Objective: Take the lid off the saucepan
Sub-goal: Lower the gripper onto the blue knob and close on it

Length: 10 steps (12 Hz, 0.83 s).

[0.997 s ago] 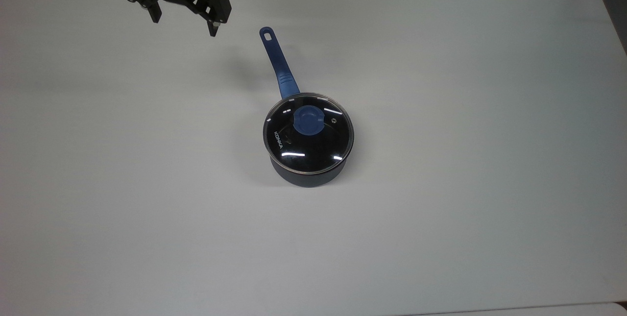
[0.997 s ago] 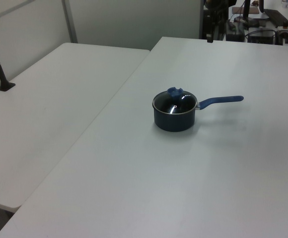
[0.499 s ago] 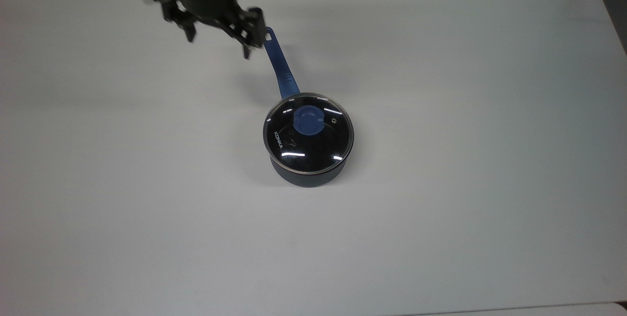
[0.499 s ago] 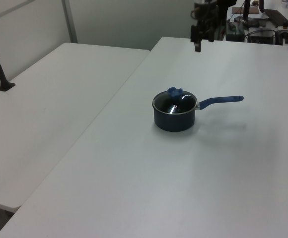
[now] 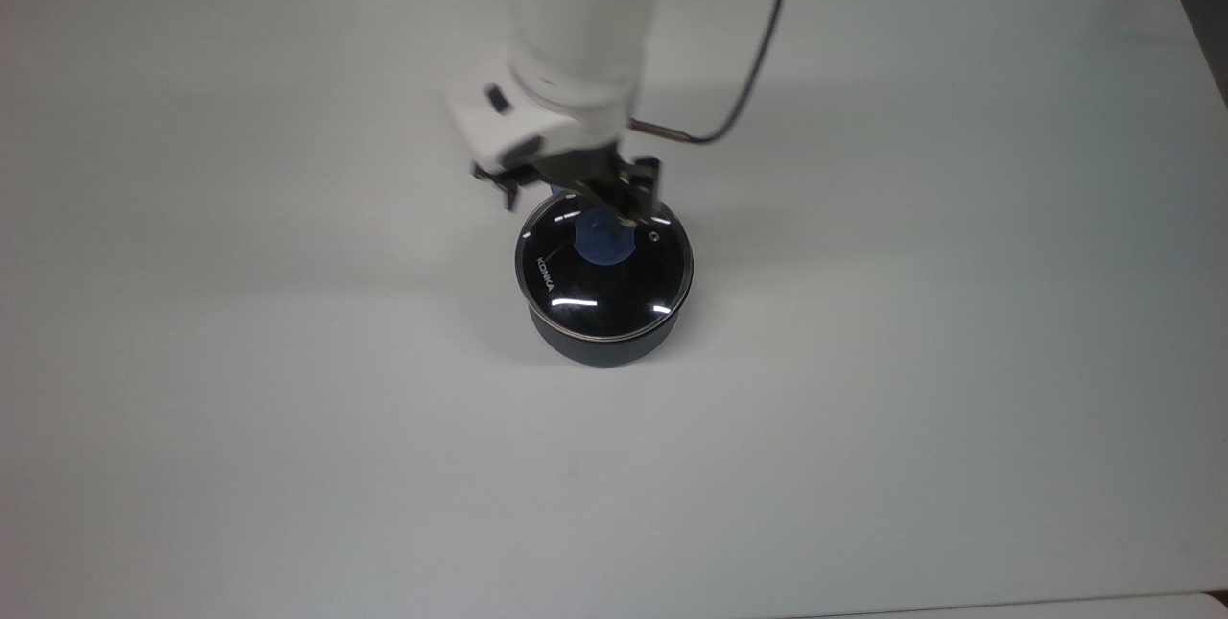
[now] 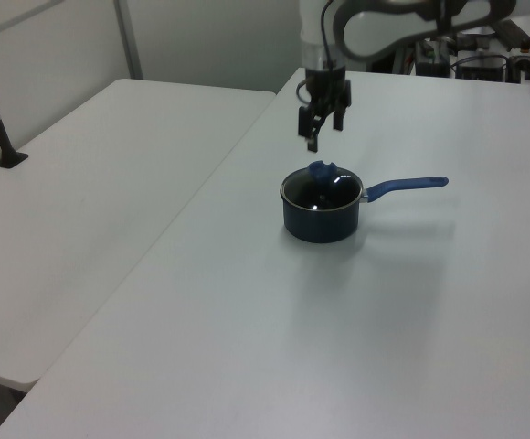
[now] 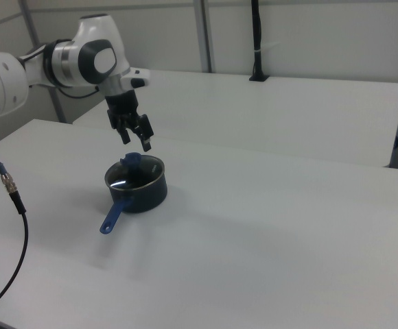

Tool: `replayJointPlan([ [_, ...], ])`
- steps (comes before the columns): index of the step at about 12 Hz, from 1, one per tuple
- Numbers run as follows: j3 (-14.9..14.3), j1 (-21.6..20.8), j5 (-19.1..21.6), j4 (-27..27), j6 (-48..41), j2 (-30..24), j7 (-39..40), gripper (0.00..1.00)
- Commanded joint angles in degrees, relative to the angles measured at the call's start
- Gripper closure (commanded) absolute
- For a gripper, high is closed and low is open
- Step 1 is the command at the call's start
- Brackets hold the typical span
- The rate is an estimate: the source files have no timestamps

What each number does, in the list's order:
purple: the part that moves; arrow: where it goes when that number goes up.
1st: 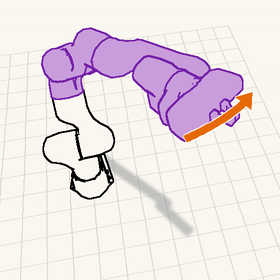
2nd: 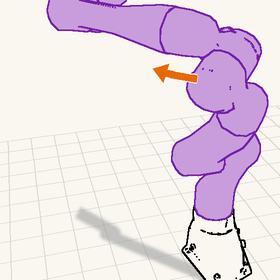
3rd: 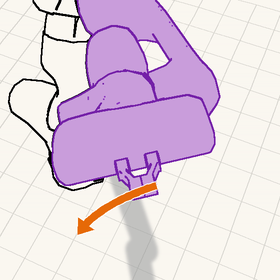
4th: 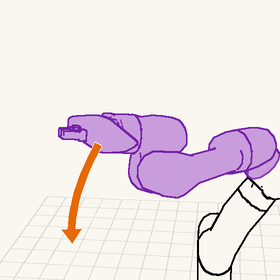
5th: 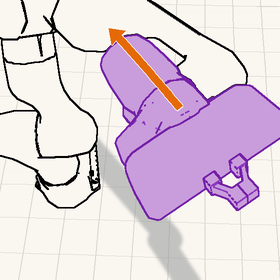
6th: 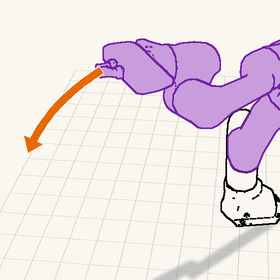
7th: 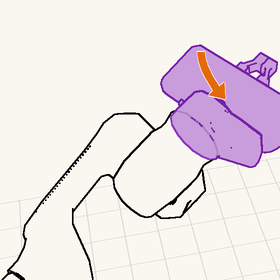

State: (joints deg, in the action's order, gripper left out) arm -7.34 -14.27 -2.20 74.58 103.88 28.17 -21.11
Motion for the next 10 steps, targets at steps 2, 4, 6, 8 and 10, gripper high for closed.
replayJointPlan([
  [2, -0.7, -2.2, 0.3, -1.1, 2.0, 2.9, 2.4, 0.0],
  [4, -0.7, -2.9, -0.2, -0.7, 2.0, 2.9, 3.6, 0.0],
  [6, -0.7, -3.0, -0.6, 0.0, 1.7, 2.9, 5.9, 0.07],
  [8, -0.7, -3.0, -0.5, 0.1, 1.5, 2.9, 7.0, 0.24],
  [10, -0.7, -3.1, -0.5, 0.7, 1.6, 2.9, 7.0, 0.36],
])
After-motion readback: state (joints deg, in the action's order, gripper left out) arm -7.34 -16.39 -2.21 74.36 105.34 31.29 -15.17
